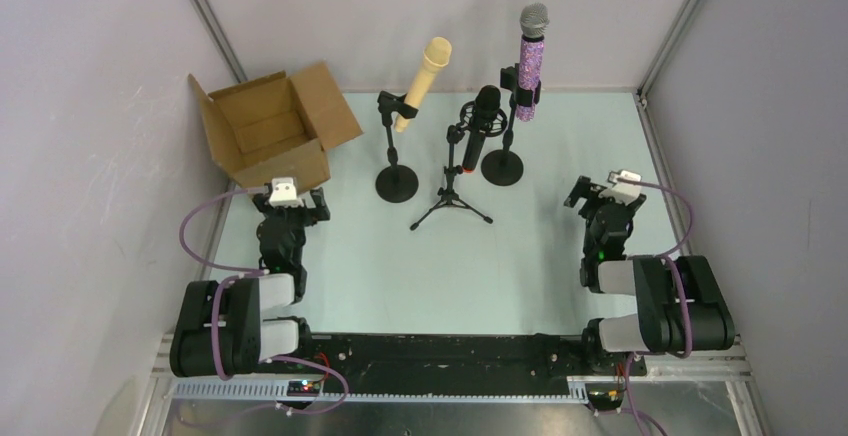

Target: Attach the microphones to the stand

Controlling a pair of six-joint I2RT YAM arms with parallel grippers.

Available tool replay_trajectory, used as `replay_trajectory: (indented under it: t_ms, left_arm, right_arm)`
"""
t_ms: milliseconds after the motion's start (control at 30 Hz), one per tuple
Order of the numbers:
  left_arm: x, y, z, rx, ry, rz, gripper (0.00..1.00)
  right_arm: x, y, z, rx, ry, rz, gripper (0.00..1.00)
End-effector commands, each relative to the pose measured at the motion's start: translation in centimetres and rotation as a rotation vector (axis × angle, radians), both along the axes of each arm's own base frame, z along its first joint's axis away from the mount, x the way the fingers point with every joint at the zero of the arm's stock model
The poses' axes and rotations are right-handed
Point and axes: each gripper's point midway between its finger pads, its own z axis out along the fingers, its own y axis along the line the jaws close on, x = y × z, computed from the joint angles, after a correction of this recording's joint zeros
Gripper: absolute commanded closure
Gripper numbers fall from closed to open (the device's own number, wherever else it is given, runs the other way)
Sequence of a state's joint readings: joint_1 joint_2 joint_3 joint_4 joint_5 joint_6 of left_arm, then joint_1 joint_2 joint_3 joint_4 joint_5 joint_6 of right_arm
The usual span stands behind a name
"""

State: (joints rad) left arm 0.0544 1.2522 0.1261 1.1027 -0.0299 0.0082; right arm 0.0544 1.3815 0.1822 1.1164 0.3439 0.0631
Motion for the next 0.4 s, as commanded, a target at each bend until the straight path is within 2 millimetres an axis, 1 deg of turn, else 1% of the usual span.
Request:
replay_trajectory:
  t_ms: [0, 367]
  left_arm:
    - [0.67, 0.60, 1.79, 0.026, -0.052, 0.015, 0.02]
    - [0.82, 0.63, 1.61, 0.023, -0.040, 0.017, 0.02]
  right_arm:
    - [0.75, 0.26, 0.13, 0.051, 0.018, 0.038, 0.00]
    - [0.67, 0.27, 0.16, 0.049, 0.016, 0.037, 0.00]
